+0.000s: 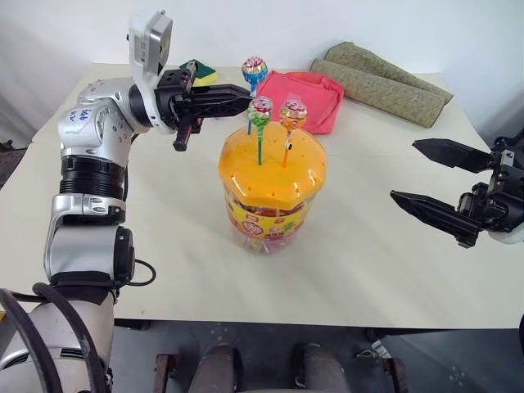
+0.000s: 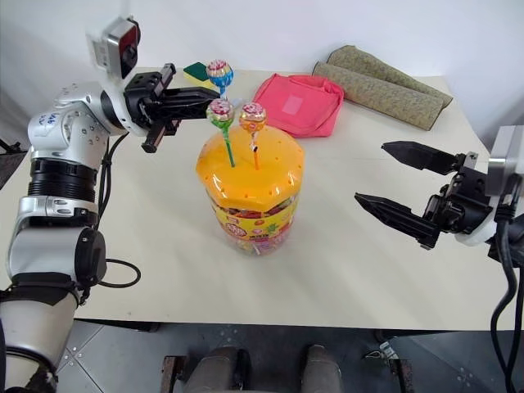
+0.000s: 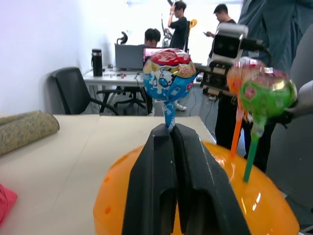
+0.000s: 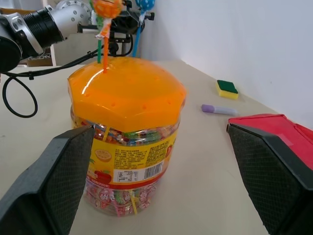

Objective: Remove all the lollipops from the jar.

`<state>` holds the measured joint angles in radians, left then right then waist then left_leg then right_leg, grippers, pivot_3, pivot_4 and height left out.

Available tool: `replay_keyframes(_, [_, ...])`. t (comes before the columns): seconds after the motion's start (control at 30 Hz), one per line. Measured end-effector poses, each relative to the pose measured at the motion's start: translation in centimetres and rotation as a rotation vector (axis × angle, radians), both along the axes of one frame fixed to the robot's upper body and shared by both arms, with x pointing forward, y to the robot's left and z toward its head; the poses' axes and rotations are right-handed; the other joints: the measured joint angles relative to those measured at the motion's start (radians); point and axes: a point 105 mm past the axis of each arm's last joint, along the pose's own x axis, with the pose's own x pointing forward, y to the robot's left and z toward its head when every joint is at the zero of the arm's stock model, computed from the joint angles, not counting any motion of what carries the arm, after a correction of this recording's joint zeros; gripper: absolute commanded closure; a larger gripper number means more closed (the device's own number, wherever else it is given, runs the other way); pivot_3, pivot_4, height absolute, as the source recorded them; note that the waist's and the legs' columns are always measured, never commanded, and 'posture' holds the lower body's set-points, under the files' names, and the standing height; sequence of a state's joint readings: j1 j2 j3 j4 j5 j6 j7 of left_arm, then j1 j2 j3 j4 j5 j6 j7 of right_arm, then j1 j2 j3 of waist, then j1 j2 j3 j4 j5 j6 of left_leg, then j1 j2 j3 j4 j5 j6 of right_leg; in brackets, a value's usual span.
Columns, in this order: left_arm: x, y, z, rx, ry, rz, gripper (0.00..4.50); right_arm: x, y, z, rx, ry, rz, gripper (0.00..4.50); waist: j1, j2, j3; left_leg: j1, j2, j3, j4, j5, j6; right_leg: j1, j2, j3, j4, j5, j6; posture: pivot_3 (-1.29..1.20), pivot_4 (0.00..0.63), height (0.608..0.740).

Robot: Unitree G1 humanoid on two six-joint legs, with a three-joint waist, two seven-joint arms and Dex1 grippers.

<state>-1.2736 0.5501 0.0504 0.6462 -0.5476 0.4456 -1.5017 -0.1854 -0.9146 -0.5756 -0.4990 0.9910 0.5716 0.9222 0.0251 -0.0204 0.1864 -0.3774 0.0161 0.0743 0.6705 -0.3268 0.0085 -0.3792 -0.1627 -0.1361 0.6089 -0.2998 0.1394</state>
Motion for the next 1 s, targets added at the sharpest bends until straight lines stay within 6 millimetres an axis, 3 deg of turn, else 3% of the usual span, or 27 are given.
replay_keyframes(0.07, [-0.4, 0.0, 0.9, -0.025, -0.016, -0.013, 4.45, 0.1, -0.2, 0.1, 0.001, -0.007, -0.002, 0.0, -0.001, 0.0, 0.0, 0.0, 0.0, 0.0, 0.0, 0.0, 0.0, 0.0, 0.0, 0.0, 0.0, 0.0, 0.0, 0.0, 0.15, 0.74])
replay_keyframes(0.2, [-1.0, 0.5, 4.6, -0.128, -0.096, 0.045, 4.45, 0.6, -0.7, 0.5, 0.0, -0.021, -0.009, 0.0, -0.001, 0.0, 0.0, -0.001, 0.0, -0.001, 0.001, 0.0, 0.0, 0.0, 0.0, 0.0, 0.0, 0.0, 0.0, 0.0, 0.15, 0.74])
replay_keyframes(0.27, [-0.5, 1.4, 5.8, -0.141, -0.105, 0.167, 4.45, 0.7, -0.8, 0.6, -0.005, -0.021, -0.006, 0.0, -0.002, 0.0, 0.0, 0.0, 0.0, -0.001, 0.001, 0.0, 0.0, 0.0, 0.0, 0.0, 0.0, 0.0, 0.0, 0.0, 0.15, 0.74])
replay_keyframes(0.33, [1.0, 3.3, 5.6, -0.083, -0.049, 0.372, 4.45, 0.8, -0.9, 0.4, -0.01, -0.015, -0.004, 0.0, -0.007, 0.0, 0.001, 0.001, 0.0, 0.0, -0.001, 0.0, 0.0, 0.0, 0.0, 0.0, 0.0, 0.0, 0.0, 0.0, 0.15, 0.74])
replay_keyframes(0.43, [3.0, 7.3, 2.9, -0.002, 0.071, 0.665, 4.45, 1.0, -1.1, 0.3, -0.009, -0.002, -0.004, 0.0, -0.012, 0.0, 0.001, 0.003, 0.0, 0.0, -0.003, 0.0, 0.0, 0.0, 0.0, 0.001, 0.001, 0.0, 0.0, 0.0, 0.15, 0.74])
replay_keyframes(0.5, [3.7, 9.3, 0.0, 0.073, 0.158, 0.794, 4.45, 1.3, -1.1, 0.1, -0.011, 0.007, 0.001, 0.0, -0.012, 0.0, 0.001, 0.002, 0.0, 0.0, -0.002, 0.0, 0.0, 0.0, 0.0, 0.002, 0.001, 0.0, 0.0, 0.0, 0.15, 0.74])
replay_keyframes(0.6, [3.6, 12.2, -4.4, 0.205, 0.285, 0.96, 4.45, 1.5, -0.7, 0.0, -0.023, 0.013, 0.017, 0.0, -0.01, -0.001, 0.001, 0.002, 0.0, 0.0, -0.002, 0.0, 0.0, 0.0, 0.0, 0.001, 0.001, 0.0, 0.0, 0.0, 0.15, 0.74])
replay_keyframes(0.63, [3.6, 12.5, -5.0, 0.216, 0.309, 0.978, 4.45, 1.5, -0.7, 0.0, -0.023, 0.013, 0.019, 0.0, -0.007, -0.002, 0.002, 0.001, 0.0, 0.0, -0.002, 0.0, 0.0, 0.0, 0.0, 0.001, 0.001, 0.0, 0.0, 0.0, 0.15, 0.74])
replay_keyframes(0.77, [1.7, 15.8, -9.5, 0.328, 0.435, 1.102, 4.45, 1.9, -0.4, -0.1, -0.027, 0.022, 0.049, 0.0, -0.004, -0.003, 0.002, 0.002, 0.0, 0.0, -0.002, 0.0, 0.0, 0.0, 0.0, 0.002, 0.001, 0.0, 0.0, 0.0, 0.15, 0.74])
replay_keyframes(0.87, [0.6, 17.6, -13.9, 0.404, 0.61, 1.169, 3.8, 2.6, -0.1, -0.4, -0.024, 0.041, 0.062, 0.0, -0.002, -0.003, 0.002, 0.002, 0.001, 0.0, -0.001, 0.0, 0.0, 0.0, 0.0, 0.001, 0.001, 0.0, 0.0, 0.0, 0.15, 0.74])
replay_keyframes(1.0, [0.1, 18.2, -15.3, 0.437, 0.676, 1.205, 2.58, 3.1, 0.9, -0.6, -0.026, 0.037, 0.097, 0.0, 0.002, -0.003, 0.003, 0.001, 0.0, -0.001, 0.0, 0.0, 0.0, 0.0, -0.001, 0.001, 0.001, 0.0, 0.0, 0.0, 0.15, 0.74])
